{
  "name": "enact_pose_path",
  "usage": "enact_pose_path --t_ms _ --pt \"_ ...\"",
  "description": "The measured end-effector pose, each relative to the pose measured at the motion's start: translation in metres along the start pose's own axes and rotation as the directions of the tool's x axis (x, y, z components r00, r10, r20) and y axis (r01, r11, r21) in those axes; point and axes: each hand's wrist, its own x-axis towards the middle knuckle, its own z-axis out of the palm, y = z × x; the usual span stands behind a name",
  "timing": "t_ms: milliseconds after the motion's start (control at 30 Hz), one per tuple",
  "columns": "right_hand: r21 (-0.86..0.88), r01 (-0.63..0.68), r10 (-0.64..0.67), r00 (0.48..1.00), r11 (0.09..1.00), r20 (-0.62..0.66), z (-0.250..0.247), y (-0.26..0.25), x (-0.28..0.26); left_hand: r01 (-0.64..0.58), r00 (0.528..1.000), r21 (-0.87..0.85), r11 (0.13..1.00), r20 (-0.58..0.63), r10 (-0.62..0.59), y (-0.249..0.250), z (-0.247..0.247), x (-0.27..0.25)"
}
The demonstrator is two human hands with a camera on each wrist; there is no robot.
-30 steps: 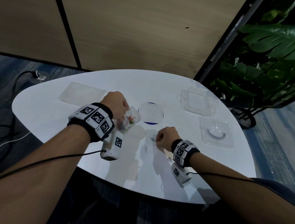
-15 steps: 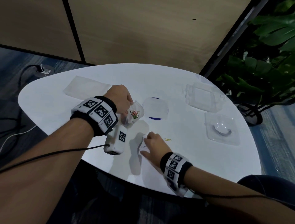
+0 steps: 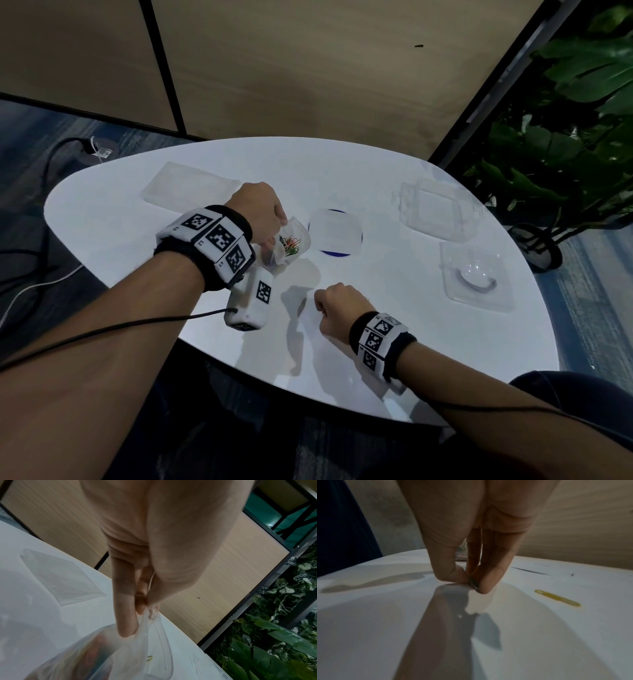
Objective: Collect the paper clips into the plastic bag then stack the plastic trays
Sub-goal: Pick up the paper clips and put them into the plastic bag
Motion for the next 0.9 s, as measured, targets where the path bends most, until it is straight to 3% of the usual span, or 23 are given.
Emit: enact_pose_path --t_ms 100,200,333,467,533,667,767,833,900 --pt "-0.088 -0.014 0.016 1.0 0.996 0.014 -0.009 0.008 0.006 0.0 1.0 0.006 1.0 0.01 0.0 0.001 0.002 0.001" --pt "-0.071 -0.067 0.067 0.998 0.995 -0.012 -0.02 0.019 0.01 0.002 1.0 0.006 1.0 0.019 -0.002 0.002 0.003 0.001" --pt "0.214 -0.134 0.163 0.979 0.968 -0.123 -0.047 0.031 0.015 -0.001 1.0 0.013 1.0 0.021 0.001 0.004 0.007 0.002" --pt "0.629 0.072 0.207 0.91 0.774 -0.359 -0.091 0.016 0.011 -0.01 0.999 0.03 0.999 0.032 0.009 0.006 0.011 0.003" --pt "0.709 0.19 0.198 0.882 0.68 -0.427 -0.102 0.003 0.008 -0.022 0.999 0.051 0.998 0.05 0.019 0.008 0.014 0.003" --pt "0.645 0.234 0.132 0.875 0.727 -0.465 -0.098 0.004 0.012 -0.027 0.998 0.067 0.997 0.059 0.023 0.011 0.017 0.002" --pt "0.633 0.09 0.208 0.901 0.769 -0.38 -0.088 0.035 0.017 -0.018 0.998 0.054 0.998 0.053 0.015 0.011 0.014 0.0" --pt "0.474 -0.081 0.19 0.963 0.877 -0.188 -0.071 0.058 0.017 -0.009 0.998 0.045 0.999 0.06 0.006 0.012 0.013 -0.001" --pt "0.328 -0.174 0.188 0.982 0.928 -0.011 -0.049 0.071 0.014 -0.008 0.997 0.04 0.999 0.074 0.005 0.012 0.012 -0.003"
